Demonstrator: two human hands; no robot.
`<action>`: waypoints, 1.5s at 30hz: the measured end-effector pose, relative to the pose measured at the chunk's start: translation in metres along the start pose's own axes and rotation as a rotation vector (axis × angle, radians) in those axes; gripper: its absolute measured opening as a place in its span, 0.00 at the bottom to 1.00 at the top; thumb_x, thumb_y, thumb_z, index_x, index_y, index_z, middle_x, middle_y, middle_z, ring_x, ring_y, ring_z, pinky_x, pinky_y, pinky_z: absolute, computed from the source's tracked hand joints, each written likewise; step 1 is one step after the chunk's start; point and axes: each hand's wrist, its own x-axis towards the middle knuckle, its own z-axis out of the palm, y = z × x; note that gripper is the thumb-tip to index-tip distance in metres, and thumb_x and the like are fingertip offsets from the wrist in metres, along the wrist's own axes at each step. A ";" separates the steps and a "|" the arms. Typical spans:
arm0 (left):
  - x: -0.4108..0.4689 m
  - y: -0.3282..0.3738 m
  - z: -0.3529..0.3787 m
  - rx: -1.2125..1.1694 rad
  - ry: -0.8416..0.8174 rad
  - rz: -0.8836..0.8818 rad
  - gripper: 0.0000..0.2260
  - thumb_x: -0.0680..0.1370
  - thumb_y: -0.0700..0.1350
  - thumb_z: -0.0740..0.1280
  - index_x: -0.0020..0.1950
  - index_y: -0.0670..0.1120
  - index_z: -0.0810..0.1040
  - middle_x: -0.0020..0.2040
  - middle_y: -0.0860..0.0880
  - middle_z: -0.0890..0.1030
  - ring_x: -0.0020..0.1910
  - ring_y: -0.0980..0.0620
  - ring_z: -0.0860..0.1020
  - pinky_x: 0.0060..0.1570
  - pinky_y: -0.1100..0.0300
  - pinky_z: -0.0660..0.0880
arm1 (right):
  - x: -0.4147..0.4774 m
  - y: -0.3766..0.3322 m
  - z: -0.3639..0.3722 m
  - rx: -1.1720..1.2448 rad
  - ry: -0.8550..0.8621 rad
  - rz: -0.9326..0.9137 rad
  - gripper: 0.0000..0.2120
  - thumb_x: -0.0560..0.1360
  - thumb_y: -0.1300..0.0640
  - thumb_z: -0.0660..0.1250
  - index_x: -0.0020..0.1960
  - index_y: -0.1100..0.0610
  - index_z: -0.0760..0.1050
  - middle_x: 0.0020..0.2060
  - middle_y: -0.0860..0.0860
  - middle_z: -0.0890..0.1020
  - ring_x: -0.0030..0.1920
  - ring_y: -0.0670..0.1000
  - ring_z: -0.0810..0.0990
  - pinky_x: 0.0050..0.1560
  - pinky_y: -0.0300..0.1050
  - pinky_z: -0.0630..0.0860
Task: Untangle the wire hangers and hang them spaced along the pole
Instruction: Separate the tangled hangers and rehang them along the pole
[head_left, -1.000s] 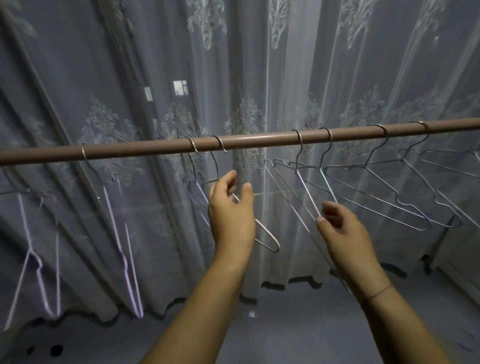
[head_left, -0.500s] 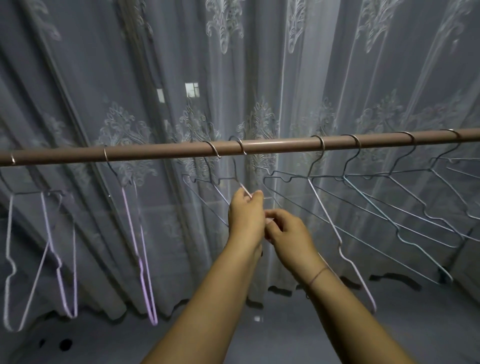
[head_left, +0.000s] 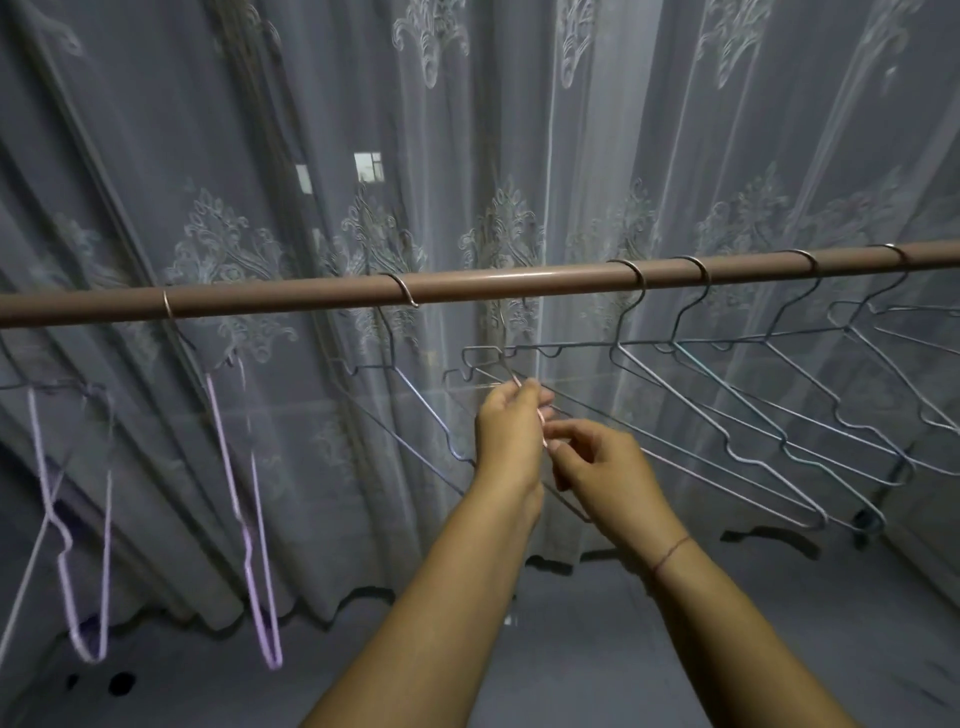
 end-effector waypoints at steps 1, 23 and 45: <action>-0.004 -0.004 -0.002 0.002 0.008 -0.006 0.05 0.80 0.42 0.59 0.48 0.45 0.74 0.44 0.47 0.79 0.45 0.50 0.78 0.41 0.61 0.75 | -0.005 0.003 -0.005 -0.007 -0.034 0.007 0.09 0.75 0.62 0.63 0.49 0.54 0.80 0.25 0.47 0.77 0.26 0.41 0.74 0.34 0.35 0.72; -0.019 -0.052 -0.116 0.634 -0.166 0.184 0.10 0.77 0.36 0.64 0.41 0.47 0.81 0.37 0.56 0.81 0.34 0.69 0.77 0.43 0.74 0.72 | -0.016 0.037 -0.002 -0.478 -0.271 -0.187 0.17 0.75 0.54 0.64 0.63 0.52 0.73 0.59 0.51 0.76 0.62 0.52 0.70 0.65 0.44 0.65; -0.030 -0.031 -0.031 0.337 -0.122 0.210 0.02 0.73 0.42 0.70 0.41 0.46 0.83 0.41 0.51 0.84 0.42 0.57 0.81 0.48 0.65 0.76 | -0.039 0.006 -0.029 0.020 -0.054 -0.021 0.15 0.77 0.63 0.58 0.46 0.46 0.77 0.32 0.52 0.81 0.39 0.56 0.81 0.47 0.50 0.78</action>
